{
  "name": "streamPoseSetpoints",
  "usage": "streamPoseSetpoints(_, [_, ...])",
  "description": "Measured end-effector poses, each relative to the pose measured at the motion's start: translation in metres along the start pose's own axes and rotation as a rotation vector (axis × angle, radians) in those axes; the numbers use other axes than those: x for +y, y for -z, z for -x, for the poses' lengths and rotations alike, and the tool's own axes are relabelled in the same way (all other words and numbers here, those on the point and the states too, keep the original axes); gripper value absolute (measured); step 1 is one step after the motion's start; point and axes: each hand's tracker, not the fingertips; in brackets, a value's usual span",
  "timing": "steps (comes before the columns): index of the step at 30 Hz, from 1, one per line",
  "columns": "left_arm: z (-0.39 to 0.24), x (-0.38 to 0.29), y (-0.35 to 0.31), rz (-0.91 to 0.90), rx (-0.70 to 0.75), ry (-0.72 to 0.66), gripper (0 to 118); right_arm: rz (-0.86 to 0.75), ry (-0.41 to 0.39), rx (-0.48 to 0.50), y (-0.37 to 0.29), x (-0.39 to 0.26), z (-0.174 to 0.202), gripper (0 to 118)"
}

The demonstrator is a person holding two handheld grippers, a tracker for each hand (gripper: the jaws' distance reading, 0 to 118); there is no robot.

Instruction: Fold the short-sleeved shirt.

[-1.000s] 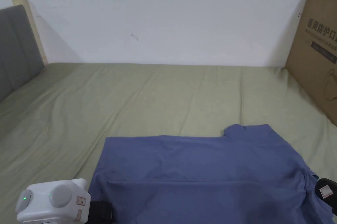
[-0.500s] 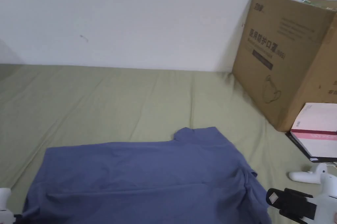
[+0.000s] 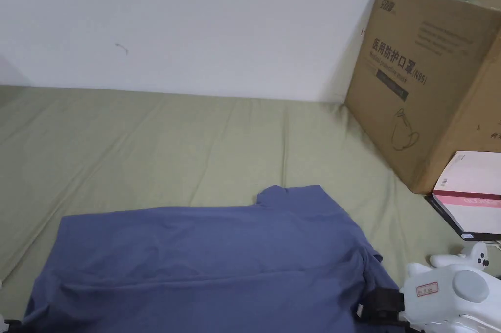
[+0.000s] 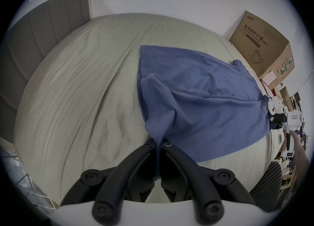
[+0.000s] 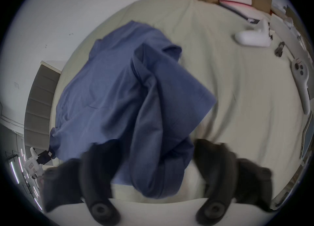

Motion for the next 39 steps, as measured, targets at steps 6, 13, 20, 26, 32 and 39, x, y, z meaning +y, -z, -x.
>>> streamPoseSetpoints(6, [0.002, 0.001, -0.004, -0.008, -0.003, -0.006, 3, -0.064, -0.099, -0.002, -0.034, -0.007, 0.010, 8])
streamPoseSetpoints(13, [0.003, 0.009, -0.044, -0.035, -0.049, -0.010, 3, -0.108, -0.146, 0.049, -0.091, -0.030, 0.009, 8])
streamPoseSetpoints(20, [0.020, -0.027, -0.074, 0.100, -0.063, 0.027, 3, 0.010, -0.110, 0.088, -0.110, -0.084, -0.016, 8])
streamPoseSetpoints(26, [0.027, -0.055, -0.040, 0.267, -0.042, 0.029, 3, 0.060, -0.107, 0.038, -0.079, -0.108, -0.026, 8])
streamPoseSetpoints(32, [0.037, -0.053, -0.031, 0.251, -0.085, -0.086, 3, 0.063, -0.102, -0.004, -0.072, -0.109, -0.019, 8])
streamPoseSetpoints(39, [0.041, -0.057, -0.047, 0.158, -0.109, -0.106, 113, -0.060, -0.130, -0.048, -0.088, -0.110, -0.013, 79])
